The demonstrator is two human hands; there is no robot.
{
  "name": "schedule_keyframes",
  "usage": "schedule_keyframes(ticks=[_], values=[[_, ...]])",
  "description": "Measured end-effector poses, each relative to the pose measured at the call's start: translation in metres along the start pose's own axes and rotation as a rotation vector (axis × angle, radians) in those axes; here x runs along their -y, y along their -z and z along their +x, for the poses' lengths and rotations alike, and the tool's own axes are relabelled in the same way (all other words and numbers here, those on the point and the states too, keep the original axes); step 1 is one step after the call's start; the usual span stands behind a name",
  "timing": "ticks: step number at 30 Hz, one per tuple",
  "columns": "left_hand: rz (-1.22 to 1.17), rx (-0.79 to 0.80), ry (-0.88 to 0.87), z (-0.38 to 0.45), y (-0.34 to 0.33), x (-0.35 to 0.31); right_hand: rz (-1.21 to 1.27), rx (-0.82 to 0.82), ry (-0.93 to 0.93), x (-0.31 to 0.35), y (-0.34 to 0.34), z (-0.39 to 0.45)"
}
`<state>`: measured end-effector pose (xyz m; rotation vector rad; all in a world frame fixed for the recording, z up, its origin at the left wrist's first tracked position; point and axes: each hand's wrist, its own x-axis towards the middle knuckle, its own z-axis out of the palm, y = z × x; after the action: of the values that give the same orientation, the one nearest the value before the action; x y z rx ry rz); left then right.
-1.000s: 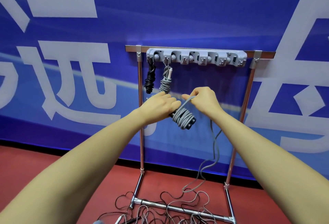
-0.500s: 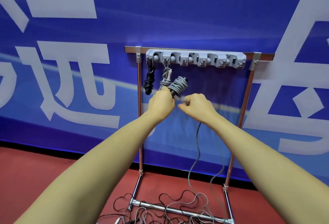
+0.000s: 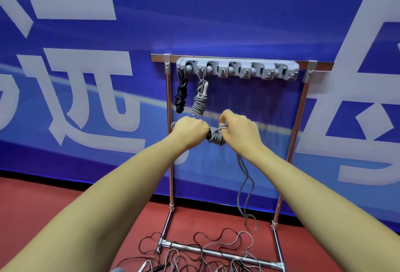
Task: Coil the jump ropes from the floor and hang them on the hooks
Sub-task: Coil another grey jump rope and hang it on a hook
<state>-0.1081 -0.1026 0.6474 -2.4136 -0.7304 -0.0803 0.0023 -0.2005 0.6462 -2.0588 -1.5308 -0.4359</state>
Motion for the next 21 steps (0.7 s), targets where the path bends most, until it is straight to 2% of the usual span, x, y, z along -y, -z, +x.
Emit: schedule_keyframes(ticks=[2,4,9,11,15,21], values=[[0.028,0.022,-0.077,-0.002,0.001,0.001,0.272,-0.043,-0.180,0.000,-0.001,0.006],[0.025,-0.004,-0.134,0.000,0.000,0.001,0.400,-0.044,-0.263,0.000,-0.002,0.012],[-0.041,-0.437,-0.278,0.003,-0.007,0.011,0.367,0.036,-0.287,0.001,-0.009,0.009],[-0.052,-0.516,-0.242,0.006,-0.008,0.015,0.444,0.027,-0.329,0.001,-0.011,0.009],[-0.098,-0.578,-0.157,0.005,-0.009,0.016,0.489,0.065,-0.353,-0.001,-0.006,0.015],[-0.136,-0.756,-0.242,0.002,-0.012,0.014,0.411,0.140,-0.374,-0.006,-0.001,0.026]])
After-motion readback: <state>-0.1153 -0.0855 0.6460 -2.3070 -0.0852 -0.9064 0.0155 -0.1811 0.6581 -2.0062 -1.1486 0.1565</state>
